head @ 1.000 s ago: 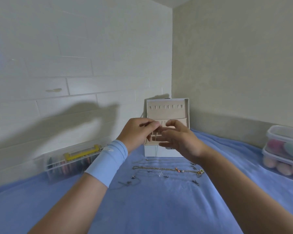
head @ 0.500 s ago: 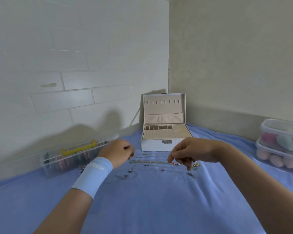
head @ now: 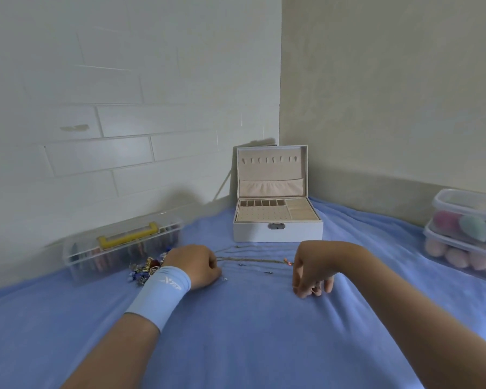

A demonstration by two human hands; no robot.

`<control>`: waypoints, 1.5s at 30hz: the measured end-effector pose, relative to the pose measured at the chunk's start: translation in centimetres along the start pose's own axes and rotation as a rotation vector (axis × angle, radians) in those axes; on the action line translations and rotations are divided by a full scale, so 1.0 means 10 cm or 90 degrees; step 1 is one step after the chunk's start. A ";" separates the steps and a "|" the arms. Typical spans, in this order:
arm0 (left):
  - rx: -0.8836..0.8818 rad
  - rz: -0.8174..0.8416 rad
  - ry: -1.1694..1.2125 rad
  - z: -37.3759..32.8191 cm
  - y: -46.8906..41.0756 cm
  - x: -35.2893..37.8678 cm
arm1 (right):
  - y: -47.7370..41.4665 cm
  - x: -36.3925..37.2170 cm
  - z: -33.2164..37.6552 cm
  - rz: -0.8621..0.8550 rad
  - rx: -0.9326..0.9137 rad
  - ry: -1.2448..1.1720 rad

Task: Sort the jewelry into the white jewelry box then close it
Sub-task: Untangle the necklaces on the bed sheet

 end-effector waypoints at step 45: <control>0.091 0.142 0.935 0.63 0.22 -0.29 | -0.53 0.04 1.39 -0.189 -0.333 -0.319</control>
Point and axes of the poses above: each hand's wrist, its own y-axis away from the middle knuckle, its own x-axis out of the palm, z = x × y, the point moved 4 cm from there along -y, towards the middle knuckle, and after that the axes turned 8 degrees about y, right-handed, at the moved point
